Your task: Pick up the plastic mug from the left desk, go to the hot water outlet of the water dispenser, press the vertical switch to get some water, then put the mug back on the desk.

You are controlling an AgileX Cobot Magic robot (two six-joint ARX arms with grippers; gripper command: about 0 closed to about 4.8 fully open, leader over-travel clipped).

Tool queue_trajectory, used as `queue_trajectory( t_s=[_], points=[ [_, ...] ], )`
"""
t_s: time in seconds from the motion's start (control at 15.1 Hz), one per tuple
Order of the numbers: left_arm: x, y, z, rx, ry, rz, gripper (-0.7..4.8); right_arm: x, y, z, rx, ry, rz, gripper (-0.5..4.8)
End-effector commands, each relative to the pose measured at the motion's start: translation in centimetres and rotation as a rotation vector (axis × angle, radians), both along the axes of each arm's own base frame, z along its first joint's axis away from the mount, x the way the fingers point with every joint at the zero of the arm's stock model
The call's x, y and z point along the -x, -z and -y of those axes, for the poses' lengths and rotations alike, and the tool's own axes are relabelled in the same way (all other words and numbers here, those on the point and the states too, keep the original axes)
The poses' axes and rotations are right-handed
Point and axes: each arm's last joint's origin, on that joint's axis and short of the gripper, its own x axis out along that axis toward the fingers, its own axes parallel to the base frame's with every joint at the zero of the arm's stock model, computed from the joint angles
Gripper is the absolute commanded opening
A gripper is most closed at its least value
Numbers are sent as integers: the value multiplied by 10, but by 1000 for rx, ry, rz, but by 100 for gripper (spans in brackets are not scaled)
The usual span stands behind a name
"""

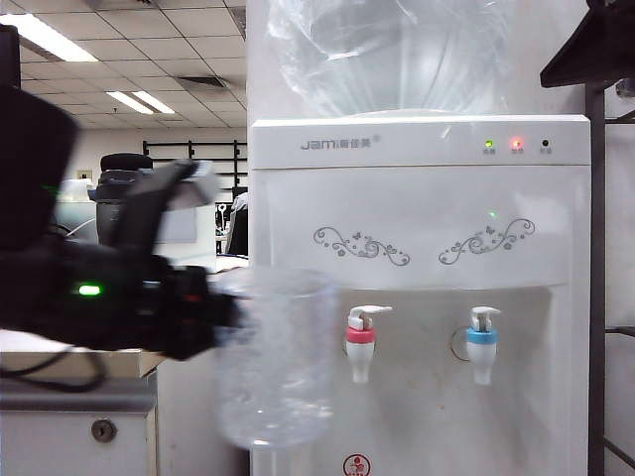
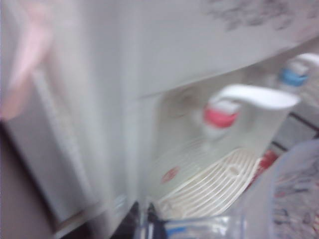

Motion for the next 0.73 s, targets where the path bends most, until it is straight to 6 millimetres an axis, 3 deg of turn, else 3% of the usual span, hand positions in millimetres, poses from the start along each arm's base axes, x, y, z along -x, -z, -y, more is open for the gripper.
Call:
queue_trajectory(
  t_s=[0.07, 0.4, 0.73],
  points=[
    [-7, -3, 19, 35, 45, 43, -6, 0, -3, 0, -3, 1, 18, 427],
    [-13, 6, 45, 35, 100, 41, -6, 0, -3, 0, -3, 1, 19, 427],
    [-10, 32, 44, -24, 107, -34, -6, 0, -3, 0, -3, 1, 18, 427]
  ],
)
